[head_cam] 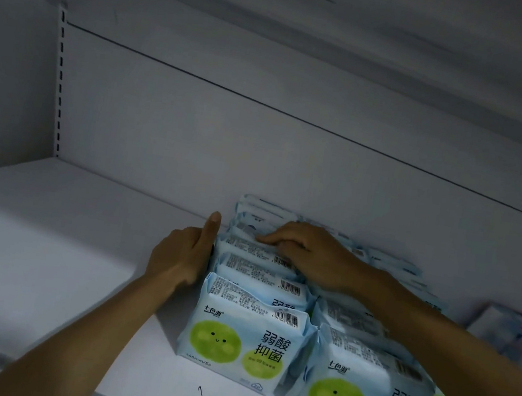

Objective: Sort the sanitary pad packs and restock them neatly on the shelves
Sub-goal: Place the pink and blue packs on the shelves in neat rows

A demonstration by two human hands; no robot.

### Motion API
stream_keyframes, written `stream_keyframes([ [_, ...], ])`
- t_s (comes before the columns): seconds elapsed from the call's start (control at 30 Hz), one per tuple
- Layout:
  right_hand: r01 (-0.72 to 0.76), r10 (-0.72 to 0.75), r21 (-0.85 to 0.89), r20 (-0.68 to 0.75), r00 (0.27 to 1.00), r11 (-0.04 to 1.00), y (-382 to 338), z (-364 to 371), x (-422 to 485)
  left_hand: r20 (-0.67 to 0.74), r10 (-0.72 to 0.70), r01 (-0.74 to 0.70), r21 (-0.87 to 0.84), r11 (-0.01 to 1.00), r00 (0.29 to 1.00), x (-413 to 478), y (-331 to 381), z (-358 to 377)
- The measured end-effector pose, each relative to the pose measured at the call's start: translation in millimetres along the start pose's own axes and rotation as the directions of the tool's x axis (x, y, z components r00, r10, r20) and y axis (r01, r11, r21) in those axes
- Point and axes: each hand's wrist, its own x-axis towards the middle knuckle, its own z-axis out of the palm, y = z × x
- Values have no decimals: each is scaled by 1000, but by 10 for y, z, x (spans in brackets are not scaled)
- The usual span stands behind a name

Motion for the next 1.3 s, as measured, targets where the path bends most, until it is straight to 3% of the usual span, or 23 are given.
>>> stream_keyframes([
  [0.07,-33,58,135,-191,980,990,-35,-118,42,29,-25,25,4,1000,999,-2,-16,-10],
  [0.13,-35,126,238,-382,916,971,-14,-257,97,45,-46,47,-19,999,998,-2,-30,-13],
  [0.2,-83,193,260,-435,880,962,38,-343,160,72,-54,59,-66,996,996,-7,-16,-8],
  [0.37,-184,196,73,-215,957,980,132,-192,313,135,-85,103,-131,986,987,-20,44,-8],
  [0.5,-242,233,-128,-81,969,962,132,-31,409,48,-74,80,-158,984,996,30,-25,19],
  [0.6,-231,168,-189,-301,939,954,62,-4,420,-166,-26,-34,-349,936,986,34,-33,1],
  [0.67,-180,80,-136,-537,840,974,-46,-57,411,-299,33,-141,-346,928,954,10,-2,-45],
  [0.73,-94,113,65,-677,727,993,-210,-172,424,-385,100,-233,-318,919,918,0,13,-90],
  [0.8,-27,243,319,-660,711,947,-413,-257,463,-417,198,-328,-268,906,887,-10,13,-131],
  [0.87,-34,336,501,-528,780,865,-602,-240,508,-415,266,-385,-236,892,870,-1,-5,-138],
  [1.0,-103,307,581,-263,915,807,-807,-195,539,-513,137,-400,-448,800,848,-69,97,-236],
  [1.07,14,154,481,-309,938,877,-772,-236,556,-573,63,-387,-462,798,817,-64,94,-288],
  [1.13,200,-149,114,-349,925,973,-697,-294,575,-554,35,-353,-478,804,831,-49,79,-297],
  [1.17,283,-292,-72,-296,909,956,-652,-303,590,-538,62,-357,-464,811,841,-40,77,-288],
  [1.23,323,-370,-216,-230,900,921,-633,-298,599,-478,124,-359,-441,822,870,-52,76,-246],
  [1.3,270,-322,-198,-313,894,942,-597,-323,609,-354,159,-329,-495,804,922,-72,89,-199],
])
